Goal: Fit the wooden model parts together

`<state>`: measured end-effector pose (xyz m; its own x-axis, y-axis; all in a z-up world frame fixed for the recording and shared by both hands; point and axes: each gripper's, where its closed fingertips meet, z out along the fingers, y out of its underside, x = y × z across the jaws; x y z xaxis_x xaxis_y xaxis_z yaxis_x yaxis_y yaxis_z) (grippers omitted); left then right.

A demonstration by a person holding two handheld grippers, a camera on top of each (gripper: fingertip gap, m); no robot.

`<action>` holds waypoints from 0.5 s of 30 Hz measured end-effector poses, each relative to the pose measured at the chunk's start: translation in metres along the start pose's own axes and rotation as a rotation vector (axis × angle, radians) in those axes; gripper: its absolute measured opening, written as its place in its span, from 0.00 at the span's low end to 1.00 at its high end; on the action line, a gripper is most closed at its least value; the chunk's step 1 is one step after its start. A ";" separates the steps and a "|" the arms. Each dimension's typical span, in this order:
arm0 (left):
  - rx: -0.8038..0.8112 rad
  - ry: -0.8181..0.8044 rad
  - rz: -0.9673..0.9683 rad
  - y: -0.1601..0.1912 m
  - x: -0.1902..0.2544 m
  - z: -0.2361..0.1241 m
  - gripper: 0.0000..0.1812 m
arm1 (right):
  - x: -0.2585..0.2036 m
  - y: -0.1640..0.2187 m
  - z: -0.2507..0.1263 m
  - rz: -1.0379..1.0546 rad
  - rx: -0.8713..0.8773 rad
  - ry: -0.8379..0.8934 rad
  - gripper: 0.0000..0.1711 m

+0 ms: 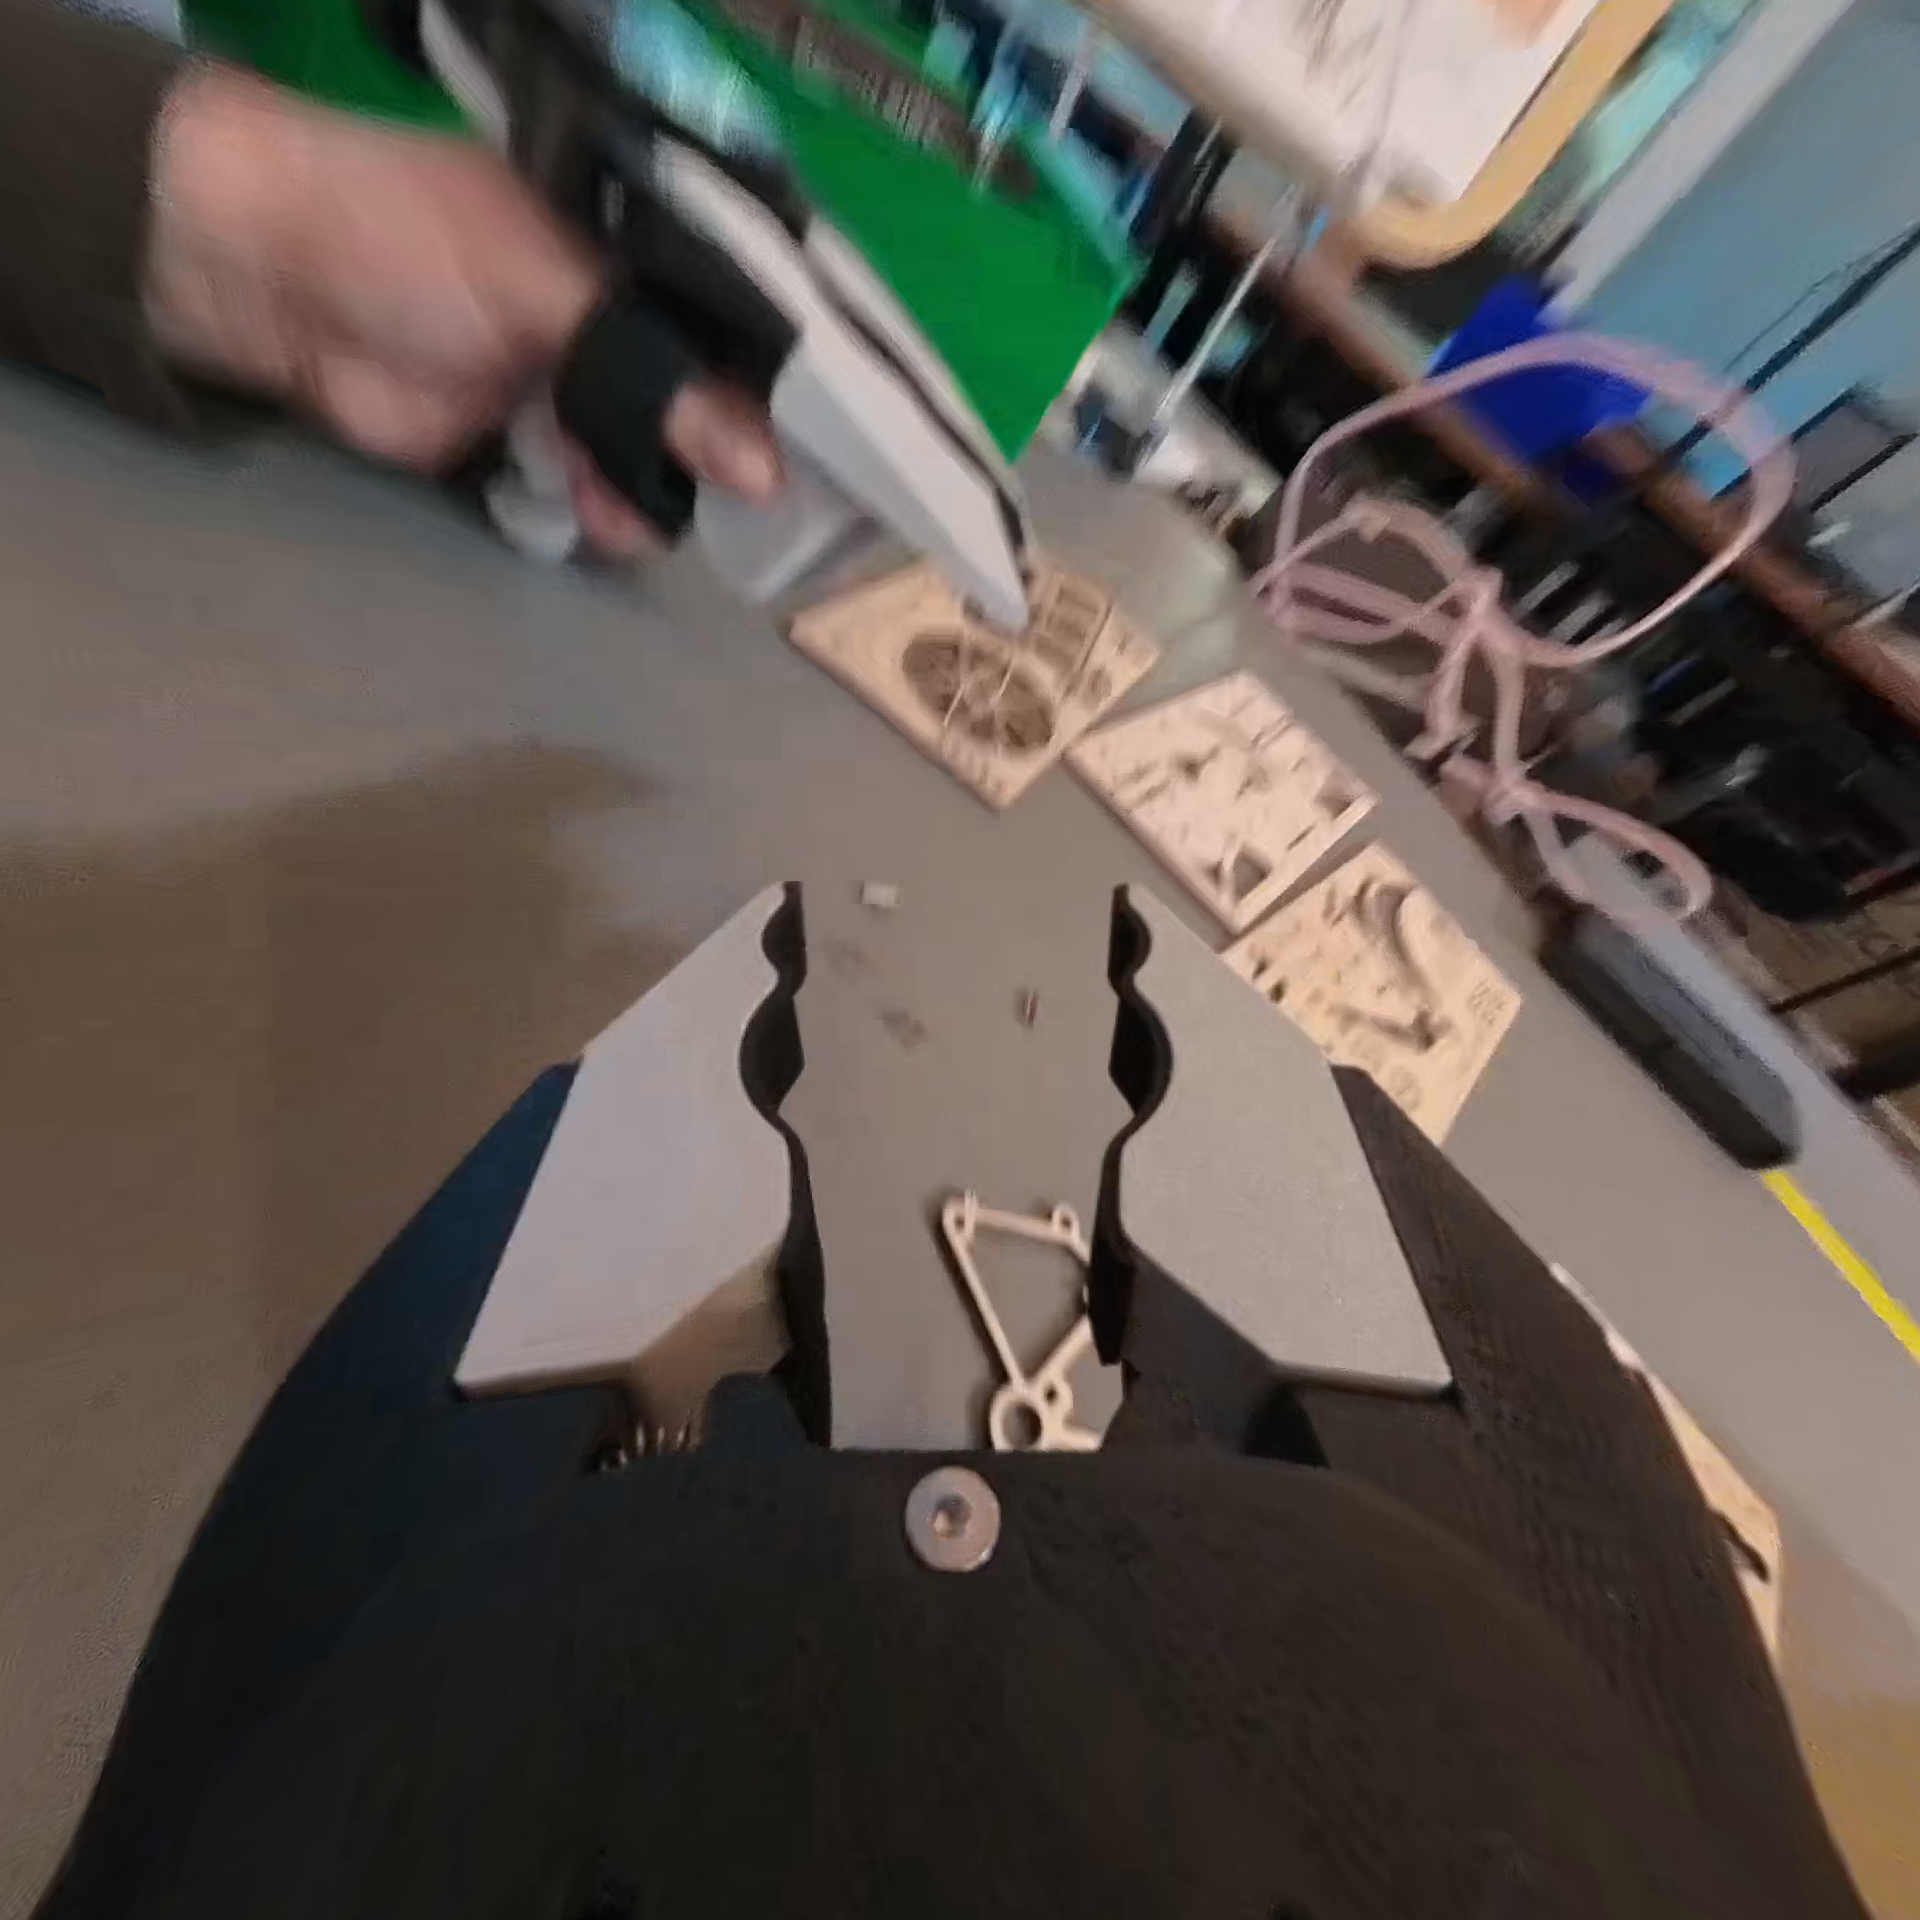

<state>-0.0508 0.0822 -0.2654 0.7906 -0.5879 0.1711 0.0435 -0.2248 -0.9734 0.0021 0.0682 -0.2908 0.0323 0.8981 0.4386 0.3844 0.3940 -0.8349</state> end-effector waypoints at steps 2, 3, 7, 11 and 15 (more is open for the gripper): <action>-0.080 0.049 -0.038 0.011 0.003 0.002 0.00 | -0.002 0.020 0.000 -0.016 -0.109 -0.101 0.29; -0.109 0.057 -0.037 0.015 0.005 0.003 0.00 | -0.003 0.026 0.000 -0.039 -0.132 -0.151 0.25; -0.292 0.088 -0.007 0.042 0.014 0.006 0.00 | -0.016 0.035 -0.001 0.002 -0.185 -0.437 0.15; -0.392 0.136 -0.014 0.058 0.023 0.006 0.00 | -0.017 0.042 0.009 -0.039 -0.221 -0.576 0.10; -0.424 0.160 -0.066 0.062 0.024 0.004 0.01 | -0.013 0.044 0.018 -0.024 -0.222 -0.658 0.07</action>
<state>-0.0273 0.0572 -0.3225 0.6887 -0.6668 0.2845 -0.1894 -0.5443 -0.8172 0.0025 0.0774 -0.3394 -0.5178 0.8490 0.1049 0.5602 0.4292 -0.7085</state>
